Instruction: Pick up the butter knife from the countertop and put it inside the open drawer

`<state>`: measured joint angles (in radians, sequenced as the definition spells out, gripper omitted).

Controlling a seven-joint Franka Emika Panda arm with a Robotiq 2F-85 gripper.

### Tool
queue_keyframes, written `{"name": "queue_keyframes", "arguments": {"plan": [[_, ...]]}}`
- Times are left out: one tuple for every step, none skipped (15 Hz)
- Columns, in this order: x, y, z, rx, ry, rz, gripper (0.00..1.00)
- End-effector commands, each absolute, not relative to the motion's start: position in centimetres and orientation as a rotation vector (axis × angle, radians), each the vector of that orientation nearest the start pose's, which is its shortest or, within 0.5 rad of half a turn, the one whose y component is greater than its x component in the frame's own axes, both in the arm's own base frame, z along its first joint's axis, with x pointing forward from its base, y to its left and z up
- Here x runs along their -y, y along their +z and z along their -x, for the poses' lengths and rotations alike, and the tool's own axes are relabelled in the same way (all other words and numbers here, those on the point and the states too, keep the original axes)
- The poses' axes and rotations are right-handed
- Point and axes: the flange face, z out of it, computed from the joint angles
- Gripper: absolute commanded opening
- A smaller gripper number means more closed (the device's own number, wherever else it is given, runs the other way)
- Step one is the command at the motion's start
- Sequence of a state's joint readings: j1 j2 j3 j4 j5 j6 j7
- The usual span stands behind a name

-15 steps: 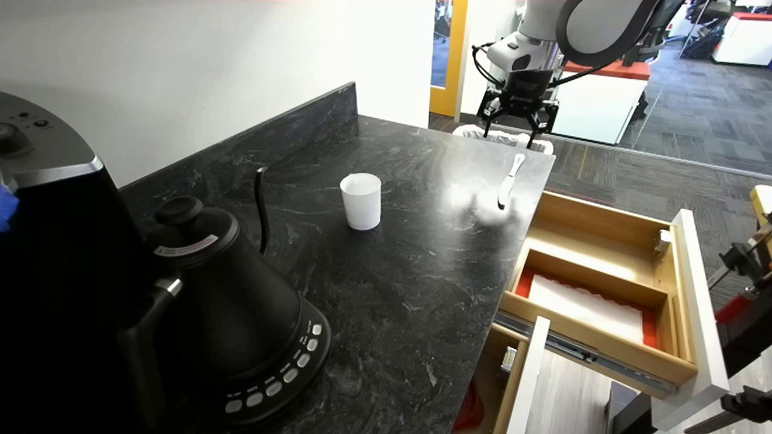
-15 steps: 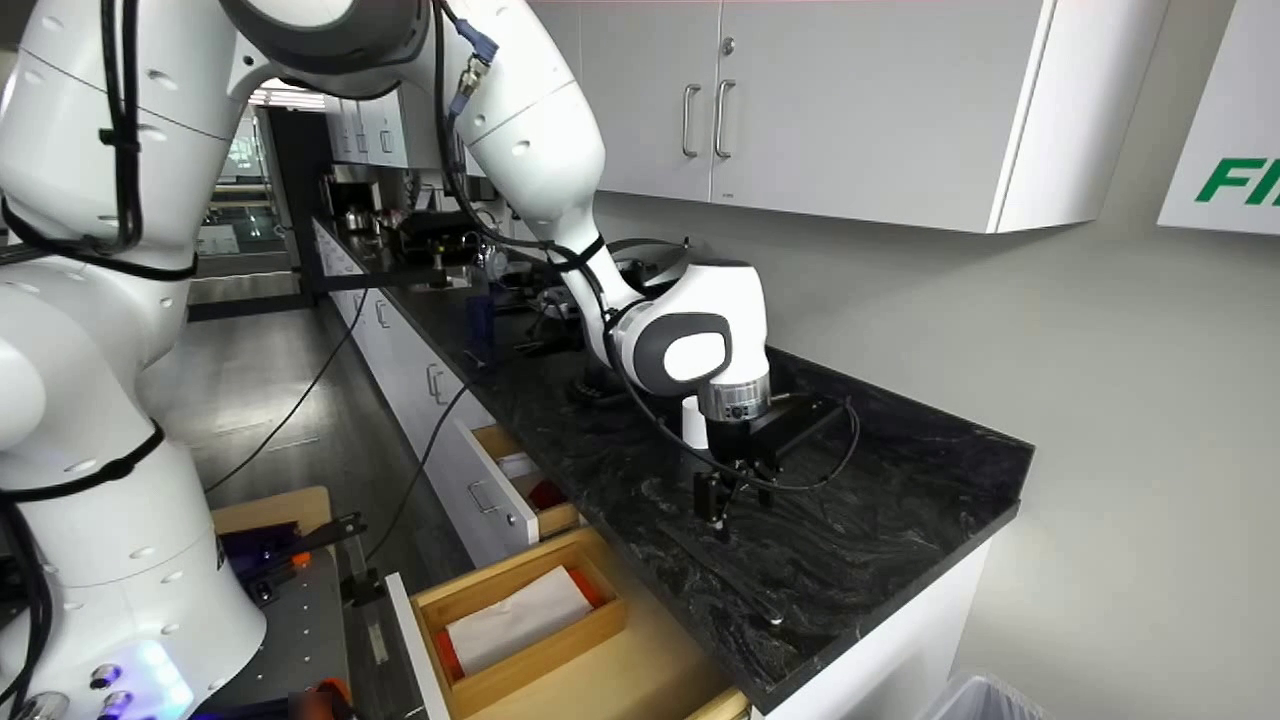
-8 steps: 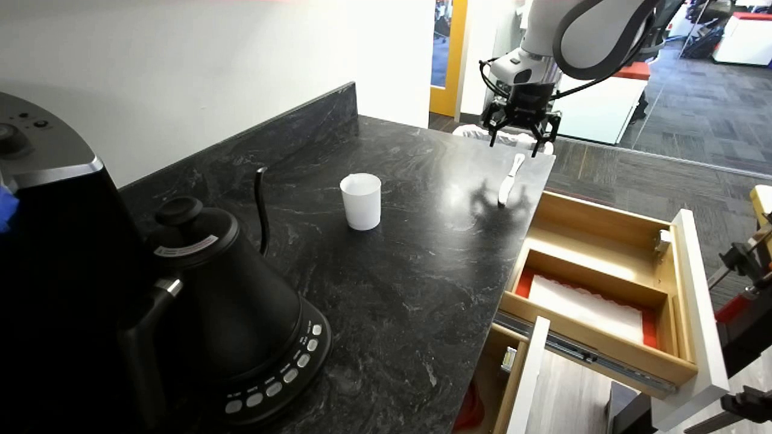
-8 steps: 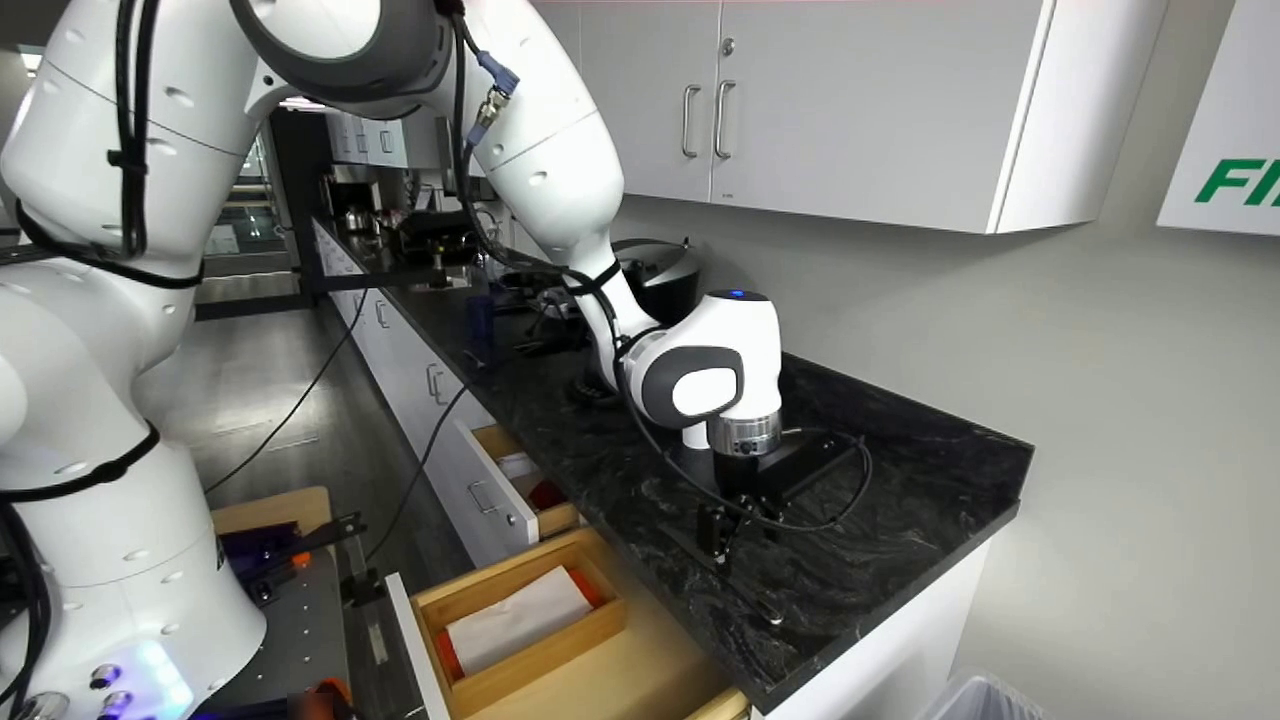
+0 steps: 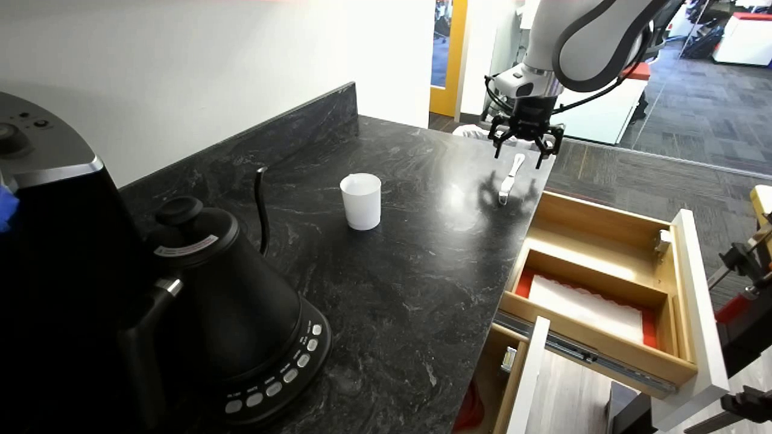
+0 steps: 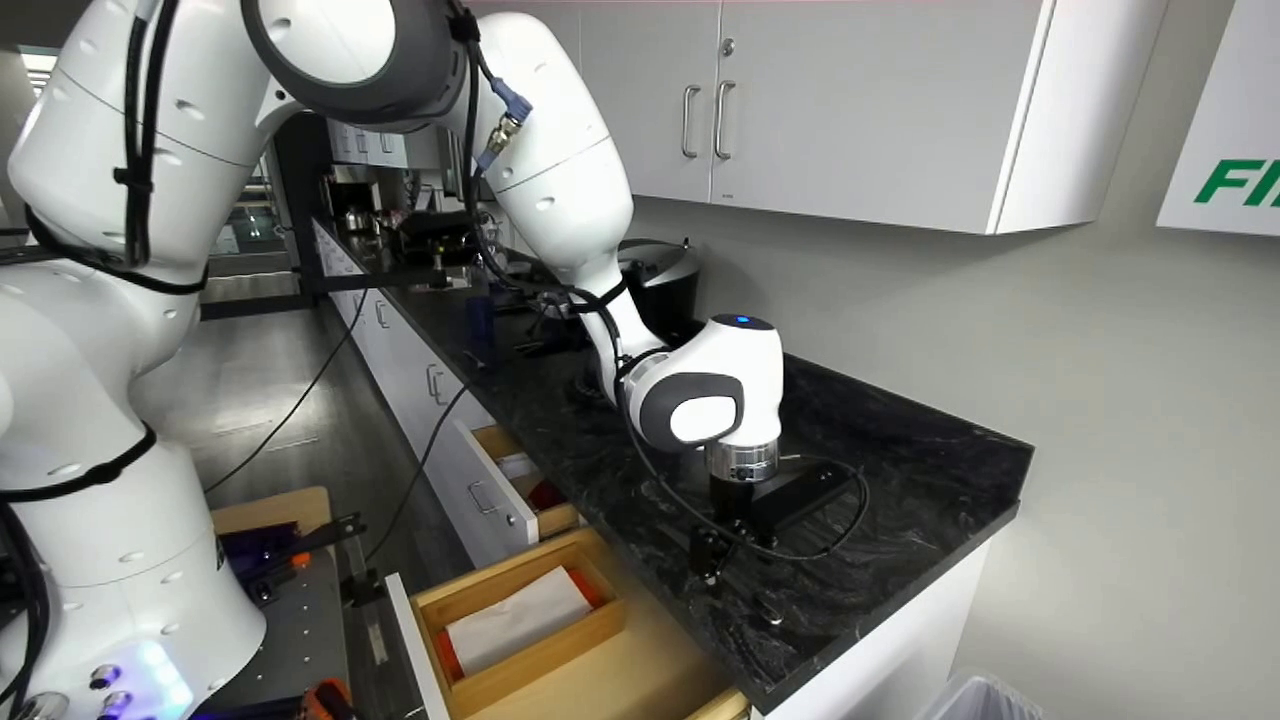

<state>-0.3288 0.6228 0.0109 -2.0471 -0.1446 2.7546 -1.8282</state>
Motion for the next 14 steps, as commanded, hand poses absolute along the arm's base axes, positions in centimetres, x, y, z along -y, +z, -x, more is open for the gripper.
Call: {"name": "queue_keyframes", "arguments": {"plan": [[18.65,13.74,-57.05,-2.225,0.028,-2.084,1.00],[18.66,13.69,-57.06,-2.224,0.030,-2.085,1.00],[18.63,13.67,-57.08,-2.224,0.032,-2.087,1.00],[18.61,13.62,-57.12,-2.223,0.035,-2.088,0.91],[18.61,13.58,-57.15,-2.224,0.040,-2.088,0.74],[18.60,13.55,-57.18,-2.225,0.043,-2.088,0.68],[18.62,13.51,-57.20,-2.226,0.043,-2.087,0.60],[18.62,13.50,-57.22,-2.225,0.044,-2.088,0.54],[18.62,13.50,-57.24,-2.225,0.044,-2.087,0.47],[18.61,13.49,-57.25,-2.225,0.046,-2.087,0.41],[18.60,13.49,-57.26,-2.225,0.046,-2.087,0.35],[18.58,13.50,-57.26,-2.226,0.044,-2.088,0.28],[18.55,13.50,-57.22,-2.229,0.043,-2.093,0.23],[18.49,13.50,-57.16,-2.233,0.041,-2.103,0.15]]}}
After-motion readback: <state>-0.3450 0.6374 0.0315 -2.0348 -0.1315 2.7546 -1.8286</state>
